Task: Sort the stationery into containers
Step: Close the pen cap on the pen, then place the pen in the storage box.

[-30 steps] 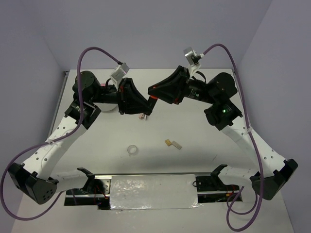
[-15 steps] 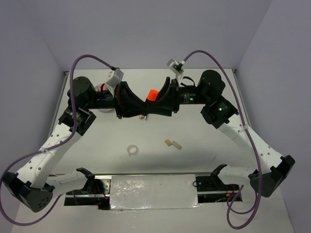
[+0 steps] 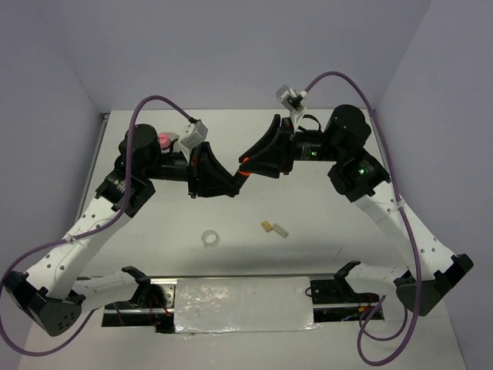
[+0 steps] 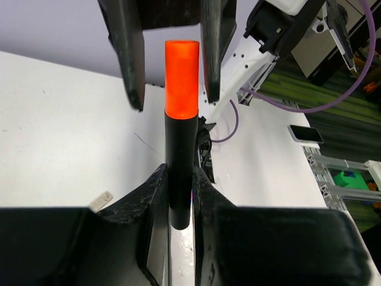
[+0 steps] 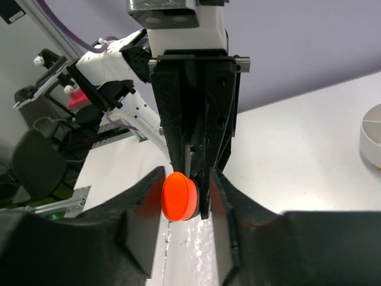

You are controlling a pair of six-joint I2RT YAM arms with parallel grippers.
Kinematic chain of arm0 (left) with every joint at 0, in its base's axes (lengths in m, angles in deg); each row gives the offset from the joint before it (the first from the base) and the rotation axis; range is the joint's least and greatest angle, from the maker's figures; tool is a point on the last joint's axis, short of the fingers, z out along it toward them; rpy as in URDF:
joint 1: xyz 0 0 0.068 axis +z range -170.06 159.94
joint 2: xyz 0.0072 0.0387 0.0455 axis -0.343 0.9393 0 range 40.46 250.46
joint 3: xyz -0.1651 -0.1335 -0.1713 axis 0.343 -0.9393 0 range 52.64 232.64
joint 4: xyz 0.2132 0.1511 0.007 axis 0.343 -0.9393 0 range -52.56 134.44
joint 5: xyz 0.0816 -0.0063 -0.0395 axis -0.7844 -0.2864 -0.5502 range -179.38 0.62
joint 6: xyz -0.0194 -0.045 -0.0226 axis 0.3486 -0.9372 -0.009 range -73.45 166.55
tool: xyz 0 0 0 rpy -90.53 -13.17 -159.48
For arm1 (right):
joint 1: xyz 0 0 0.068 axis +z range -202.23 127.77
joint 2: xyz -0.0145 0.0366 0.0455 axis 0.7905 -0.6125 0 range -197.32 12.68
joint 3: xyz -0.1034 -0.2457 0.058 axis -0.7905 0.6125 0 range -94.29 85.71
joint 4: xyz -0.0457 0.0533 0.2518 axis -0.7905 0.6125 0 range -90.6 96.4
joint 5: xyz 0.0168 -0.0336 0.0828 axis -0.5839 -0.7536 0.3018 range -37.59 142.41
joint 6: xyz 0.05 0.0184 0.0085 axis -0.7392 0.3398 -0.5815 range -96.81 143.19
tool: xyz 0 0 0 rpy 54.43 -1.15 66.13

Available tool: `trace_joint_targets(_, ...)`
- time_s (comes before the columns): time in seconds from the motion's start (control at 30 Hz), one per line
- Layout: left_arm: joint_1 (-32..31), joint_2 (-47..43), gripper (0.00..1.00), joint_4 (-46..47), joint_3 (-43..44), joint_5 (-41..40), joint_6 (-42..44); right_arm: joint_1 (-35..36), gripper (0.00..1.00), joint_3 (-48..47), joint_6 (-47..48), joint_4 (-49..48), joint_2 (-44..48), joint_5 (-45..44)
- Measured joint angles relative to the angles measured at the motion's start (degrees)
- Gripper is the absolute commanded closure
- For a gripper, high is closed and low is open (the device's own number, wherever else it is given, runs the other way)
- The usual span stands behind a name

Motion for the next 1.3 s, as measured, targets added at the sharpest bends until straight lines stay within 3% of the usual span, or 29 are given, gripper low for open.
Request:
trace_joint_targets(0.1,0.0,0.0,1.00,-1.6,0.0,0.1,1.1,-0.1,0.64,-0.2,0.6,0.3,0.0,0.5)
trace_joint_targets(0.3,-0.1,0.0,1.00,-2.8,0.0,-0.5,1.4,-0.1,0.64,-0.1,2.3,2.8,0.0,2.3)
trace_joint_targets(0.47,-0.3,0.0,0.99,-2.9,0.0,-1.2,0.9,-0.2,0.89,-0.1,4.8,4.0,0.0,2.7)
trace_joint_targets(0.5,-0.3,0.1,0.91,-2.8,0.0,-1.4,0.9,-0.3,1.00,-0.1,5.3,4.2,0.0,2.7)
trace_joint_targets(0.53,-0.3,0.3,0.83,-2.8,0.0,-1.5,0.9,-0.4,1.00,-0.1,5.7,4.4,0.0,2.7)
trace_joint_targets(0.57,-0.3,0.4,0.58,-2.9,0.0,-1.7,0.9,-0.5,1.00,-0.1,6.1,4.7,0.0,2.6)
trace_joint_targets(0.63,-0.3,0.5,0.33,-2.9,0.0,-3.0,1.4,-0.7,1.00,-0.1,6.3,5.2,0.0,2.1)
trace_joint_targets(0.67,-0.3,0.5,0.01,-3.0,0.0,-4.4,1.6,-0.9,1.00,0.1,6.3,5.3,0.0,1.2)
trace_joint_targets(0.7,-0.3,0.3,0.01,-3.3,0.1,-6.6,1.8,-0.9,1.00,0.3,6.3,5.2,0.0,0.2)
trace_joint_targets(0.87,-0.3,-2.3,0.01,-11.0,0.1,-25.5,1.0,-2.6,1.00,0.4,5.2,4.7,-1.4,-14.7)
trace_joint_targets(1.0,-0.5,-7.2,0.01,-21.1,-0.4,-50.3,-3.6,-3.4,1.00,0.4,1.9,1.5,-6.7,-27.8)
trace_joint_targets(1.13,-0.2,-14.1,0.01,-32.9,-2.7,-73.3,-11.7,-3.2,1.00,-1.7,-2.2,-1.5,-17.4,-36.1)
trace_joint_targets(1.3,-0.2,-18.0,0.01,-43.9,-3.2,-86.6,-18.3,-0.4,1.00,-11.1,-5.0,-2.1,-33.9,-43.4)
